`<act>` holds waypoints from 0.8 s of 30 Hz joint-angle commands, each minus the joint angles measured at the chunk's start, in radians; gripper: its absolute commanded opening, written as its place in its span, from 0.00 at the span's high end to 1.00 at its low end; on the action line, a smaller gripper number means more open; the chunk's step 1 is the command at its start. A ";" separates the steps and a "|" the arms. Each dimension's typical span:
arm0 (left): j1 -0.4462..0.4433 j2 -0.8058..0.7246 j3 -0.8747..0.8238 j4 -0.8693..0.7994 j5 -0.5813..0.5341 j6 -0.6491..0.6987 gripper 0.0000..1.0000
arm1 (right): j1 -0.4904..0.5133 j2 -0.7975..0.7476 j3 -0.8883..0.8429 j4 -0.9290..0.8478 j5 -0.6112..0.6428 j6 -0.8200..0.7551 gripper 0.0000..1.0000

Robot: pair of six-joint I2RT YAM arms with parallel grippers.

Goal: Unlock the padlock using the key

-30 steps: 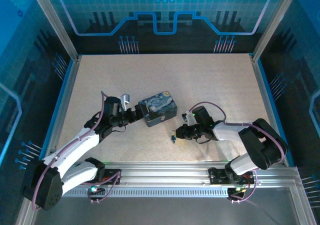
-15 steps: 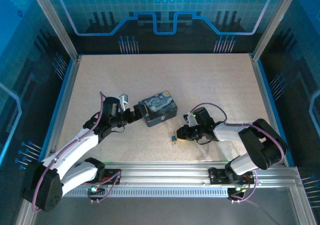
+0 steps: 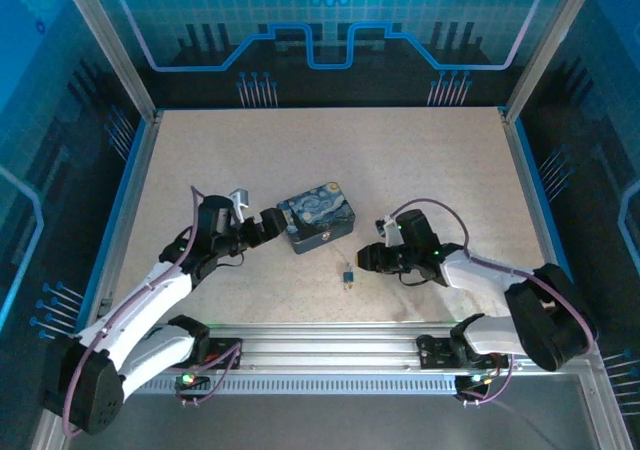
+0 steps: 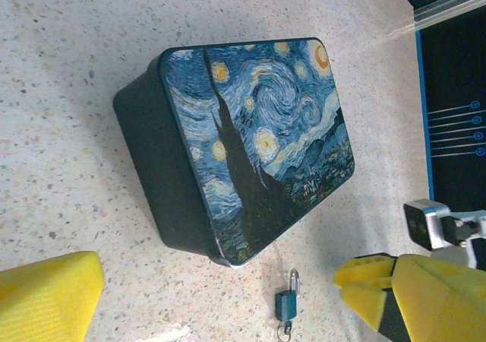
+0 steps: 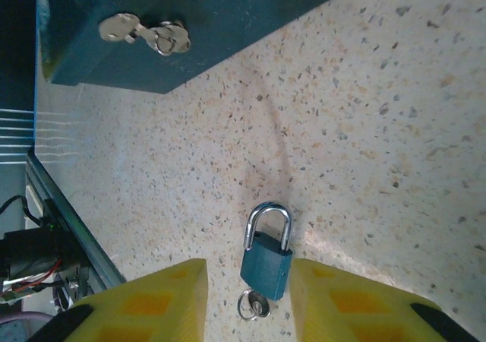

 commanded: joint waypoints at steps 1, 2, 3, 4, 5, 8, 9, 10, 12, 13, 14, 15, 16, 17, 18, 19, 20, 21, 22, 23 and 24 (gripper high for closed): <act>0.020 -0.040 0.030 -0.078 -0.037 0.049 0.01 | -0.027 -0.072 0.041 -0.110 0.040 -0.029 0.61; 0.024 -0.051 0.034 -0.092 -0.045 0.058 0.01 | -0.034 -0.093 0.050 -0.130 0.049 -0.033 0.59; 0.026 -0.062 0.036 -0.101 -0.053 0.066 0.01 | -0.040 -0.112 0.054 -0.147 0.057 -0.037 0.58; 0.027 -0.078 0.038 -0.107 -0.067 0.073 0.01 | -0.048 -0.131 0.061 -0.165 0.067 -0.040 0.56; 0.030 -0.092 0.036 -0.111 -0.083 0.081 0.01 | -0.055 -0.150 0.066 -0.180 0.079 -0.043 0.55; 0.034 -0.132 0.033 -0.126 -0.157 0.106 0.01 | -0.071 -0.202 0.079 -0.226 0.133 -0.050 0.49; 0.036 -0.143 0.034 -0.134 -0.185 0.117 0.01 | -0.076 -0.216 0.082 -0.236 0.151 -0.054 0.47; 0.038 -0.153 0.039 -0.143 -0.212 0.136 0.01 | -0.084 -0.232 0.087 -0.249 0.167 -0.062 0.45; 0.045 -0.165 0.054 -0.158 -0.262 0.182 0.01 | -0.098 -0.254 0.102 -0.283 0.205 -0.086 0.43; 0.049 -0.168 0.066 -0.168 -0.284 0.206 0.01 | -0.109 -0.262 0.114 -0.304 0.221 -0.103 0.40; 0.056 -0.168 0.079 -0.174 -0.302 0.231 0.01 | -0.120 -0.269 0.129 -0.321 0.233 -0.123 0.38; 0.061 -0.168 0.088 -0.177 -0.314 0.251 0.01 | -0.132 -0.272 0.141 -0.335 0.241 -0.138 0.36; 0.066 -0.167 0.098 -0.179 -0.328 0.269 0.01 | -0.148 -0.276 0.155 -0.348 0.245 -0.155 0.34; 0.071 -0.165 0.105 -0.177 -0.343 0.286 0.01 | -0.165 -0.278 0.169 -0.357 0.246 -0.173 0.32; 0.075 -0.163 0.111 -0.174 -0.357 0.298 0.01 | -0.181 -0.280 0.181 -0.364 0.247 -0.186 0.30; 0.079 -0.163 0.112 -0.166 -0.372 0.320 0.01 | -0.202 -0.280 0.194 -0.372 0.250 -0.203 0.29; 0.080 -0.163 0.110 -0.156 -0.394 0.337 0.01 | -0.224 -0.280 0.210 -0.379 0.255 -0.220 0.28; 0.083 -0.165 0.107 -0.145 -0.414 0.348 0.01 | -0.242 -0.281 0.221 -0.384 0.262 -0.234 0.27; 0.086 -0.166 0.099 -0.127 -0.432 0.361 0.01 | -0.264 -0.281 0.233 -0.390 0.273 -0.246 0.25; 0.090 -0.166 0.087 -0.100 -0.438 0.376 0.01 | -0.287 -0.281 0.241 -0.389 0.283 -0.256 0.23; 0.093 -0.166 0.075 -0.077 -0.443 0.389 0.01 | -0.306 -0.280 0.246 -0.386 0.288 -0.264 0.21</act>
